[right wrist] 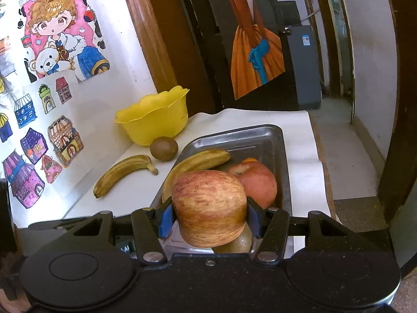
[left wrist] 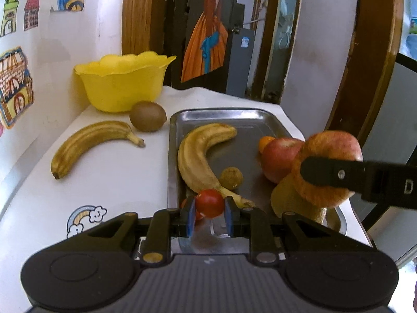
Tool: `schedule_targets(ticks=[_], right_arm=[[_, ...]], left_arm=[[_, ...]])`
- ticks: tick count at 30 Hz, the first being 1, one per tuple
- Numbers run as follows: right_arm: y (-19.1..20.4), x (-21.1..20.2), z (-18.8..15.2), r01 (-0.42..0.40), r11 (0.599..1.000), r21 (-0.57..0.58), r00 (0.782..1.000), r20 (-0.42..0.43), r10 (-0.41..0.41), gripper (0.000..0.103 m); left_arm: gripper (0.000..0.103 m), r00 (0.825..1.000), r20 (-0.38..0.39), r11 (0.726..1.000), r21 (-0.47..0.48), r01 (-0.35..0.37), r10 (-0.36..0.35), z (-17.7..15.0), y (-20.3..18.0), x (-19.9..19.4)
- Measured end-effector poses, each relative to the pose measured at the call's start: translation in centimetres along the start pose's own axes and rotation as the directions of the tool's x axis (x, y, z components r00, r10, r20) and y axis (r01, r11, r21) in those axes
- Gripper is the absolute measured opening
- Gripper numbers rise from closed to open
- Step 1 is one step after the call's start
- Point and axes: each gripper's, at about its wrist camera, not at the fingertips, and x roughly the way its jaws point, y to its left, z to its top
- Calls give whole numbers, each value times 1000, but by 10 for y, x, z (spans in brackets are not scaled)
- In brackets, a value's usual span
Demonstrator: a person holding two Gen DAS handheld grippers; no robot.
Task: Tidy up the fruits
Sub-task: 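Carry the tomato and apple toward the steel tray with both tools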
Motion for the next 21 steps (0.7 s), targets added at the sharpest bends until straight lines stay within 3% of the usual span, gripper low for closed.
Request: schedule_targets(ticks=[21], right_arm=[[8,77,38,-142,983,-117,989,-63,136,57]], left_arm=[[25,998,-62,999,27,26,-24,-6,-4,21]])
